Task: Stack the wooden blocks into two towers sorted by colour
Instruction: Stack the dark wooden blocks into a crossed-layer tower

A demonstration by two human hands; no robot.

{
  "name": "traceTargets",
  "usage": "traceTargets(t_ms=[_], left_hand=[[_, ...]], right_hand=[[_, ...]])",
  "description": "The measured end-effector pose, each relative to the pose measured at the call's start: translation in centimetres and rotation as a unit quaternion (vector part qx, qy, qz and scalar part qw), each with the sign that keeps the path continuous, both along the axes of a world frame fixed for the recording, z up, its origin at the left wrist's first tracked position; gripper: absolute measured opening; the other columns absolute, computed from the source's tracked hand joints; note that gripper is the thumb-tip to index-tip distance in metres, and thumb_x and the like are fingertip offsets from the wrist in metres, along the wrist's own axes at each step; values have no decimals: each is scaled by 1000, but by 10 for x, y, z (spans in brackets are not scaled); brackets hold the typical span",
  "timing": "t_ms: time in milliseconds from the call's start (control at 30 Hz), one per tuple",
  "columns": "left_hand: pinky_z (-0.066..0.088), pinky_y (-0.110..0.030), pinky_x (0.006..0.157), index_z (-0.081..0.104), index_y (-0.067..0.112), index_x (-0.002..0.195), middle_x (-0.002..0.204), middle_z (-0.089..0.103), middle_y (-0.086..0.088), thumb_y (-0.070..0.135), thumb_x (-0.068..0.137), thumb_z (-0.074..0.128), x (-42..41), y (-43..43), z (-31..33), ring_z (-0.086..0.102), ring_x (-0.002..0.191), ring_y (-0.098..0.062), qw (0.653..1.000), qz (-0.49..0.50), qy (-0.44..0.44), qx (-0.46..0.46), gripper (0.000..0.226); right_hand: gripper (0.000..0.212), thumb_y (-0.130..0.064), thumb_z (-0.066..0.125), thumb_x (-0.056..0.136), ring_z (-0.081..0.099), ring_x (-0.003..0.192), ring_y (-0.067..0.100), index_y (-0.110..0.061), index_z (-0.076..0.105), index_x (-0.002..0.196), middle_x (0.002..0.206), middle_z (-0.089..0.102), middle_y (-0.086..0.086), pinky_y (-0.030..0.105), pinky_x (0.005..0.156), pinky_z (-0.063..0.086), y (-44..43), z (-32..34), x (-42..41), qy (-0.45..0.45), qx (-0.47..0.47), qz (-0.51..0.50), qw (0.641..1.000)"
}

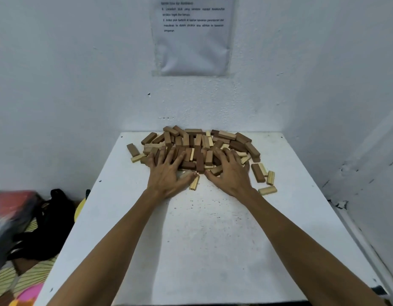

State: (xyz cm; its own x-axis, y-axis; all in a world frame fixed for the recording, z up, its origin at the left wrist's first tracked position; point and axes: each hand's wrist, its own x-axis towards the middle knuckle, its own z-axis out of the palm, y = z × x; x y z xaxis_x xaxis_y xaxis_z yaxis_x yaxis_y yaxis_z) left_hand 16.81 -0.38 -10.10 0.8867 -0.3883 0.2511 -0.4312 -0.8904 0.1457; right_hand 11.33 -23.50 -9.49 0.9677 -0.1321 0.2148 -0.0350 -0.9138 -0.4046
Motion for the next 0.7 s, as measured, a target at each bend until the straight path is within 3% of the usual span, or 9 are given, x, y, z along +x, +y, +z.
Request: traceTargets(t_ms=[167, 300, 500, 700], left_hand=[[-2, -55, 127, 42, 32, 157, 170, 28, -5, 87, 91, 15, -4, 3, 1, 13, 160, -25, 996, -3, -54, -75, 90], [1, -60, 126, 44, 28, 157, 170, 28, -2, 83, 94, 20, -11, -2, -2, 10, 161, -21, 995, -9, -65, -71, 87], [-11, -60, 125, 41, 35, 157, 172, 21, 0, 90, 87, 27, -33, -16, -4, 1, 161, -20, 998, -37, -49, -33, 90], [-10, -64, 123, 17, 40, 164, 174, 10, -3, 88, 87, 26, -27, -13, -7, -7, 161, -28, 999, -18, -28, -29, 91]], right_hand=[[80, -73, 54, 88, 15, 157, 35, -32, 36, 155, 167, 29, 6, 69, 117, 25, -5, 9, -11, -14, -25, -21, 999], [90, -82, 38, 84, 24, 154, 36, -26, 41, 155, 164, 35, 7, 68, 113, 31, -14, 5, -27, -38, -40, -52, 997], [84, -78, 40, 92, 11, 157, 38, -25, 37, 157, 168, 24, 3, 74, 115, 16, -33, 1, -48, -34, -41, -127, 990], [93, -84, 32, 91, 9, 157, 41, -27, 16, 162, 171, 13, 10, 73, 115, 17, -41, -4, -36, -1, 4, -176, 984]])
